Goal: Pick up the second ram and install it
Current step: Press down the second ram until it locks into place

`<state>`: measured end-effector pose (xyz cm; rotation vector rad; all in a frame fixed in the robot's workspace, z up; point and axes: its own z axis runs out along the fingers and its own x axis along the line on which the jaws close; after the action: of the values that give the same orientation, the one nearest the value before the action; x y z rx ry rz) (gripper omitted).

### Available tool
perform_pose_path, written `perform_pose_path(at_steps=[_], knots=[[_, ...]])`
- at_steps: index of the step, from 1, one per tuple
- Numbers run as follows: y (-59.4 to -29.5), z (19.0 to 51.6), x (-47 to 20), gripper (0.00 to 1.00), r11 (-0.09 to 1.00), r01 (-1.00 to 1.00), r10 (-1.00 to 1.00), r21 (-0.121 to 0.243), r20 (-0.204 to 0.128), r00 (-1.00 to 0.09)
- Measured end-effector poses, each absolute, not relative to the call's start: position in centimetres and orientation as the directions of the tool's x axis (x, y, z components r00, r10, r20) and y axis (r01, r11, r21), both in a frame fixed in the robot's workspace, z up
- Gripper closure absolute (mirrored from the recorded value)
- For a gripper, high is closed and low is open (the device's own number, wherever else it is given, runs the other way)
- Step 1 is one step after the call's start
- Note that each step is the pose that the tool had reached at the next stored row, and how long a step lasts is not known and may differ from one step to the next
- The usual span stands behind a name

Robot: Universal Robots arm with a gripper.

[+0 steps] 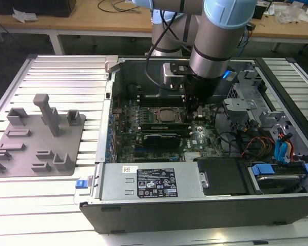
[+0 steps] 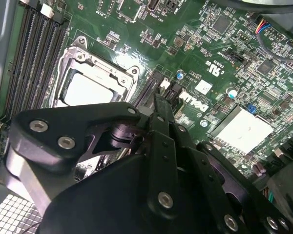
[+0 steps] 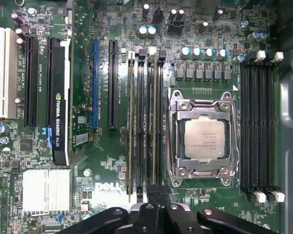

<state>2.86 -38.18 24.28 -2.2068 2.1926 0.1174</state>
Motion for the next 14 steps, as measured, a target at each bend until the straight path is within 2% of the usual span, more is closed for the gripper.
perform_pose_path(at_steps=[14], knots=[[-38.2, 24.2, -5.2, 0.92, -0.008, -1.0, -0.997, 0.026, -0.074, 0.006]])
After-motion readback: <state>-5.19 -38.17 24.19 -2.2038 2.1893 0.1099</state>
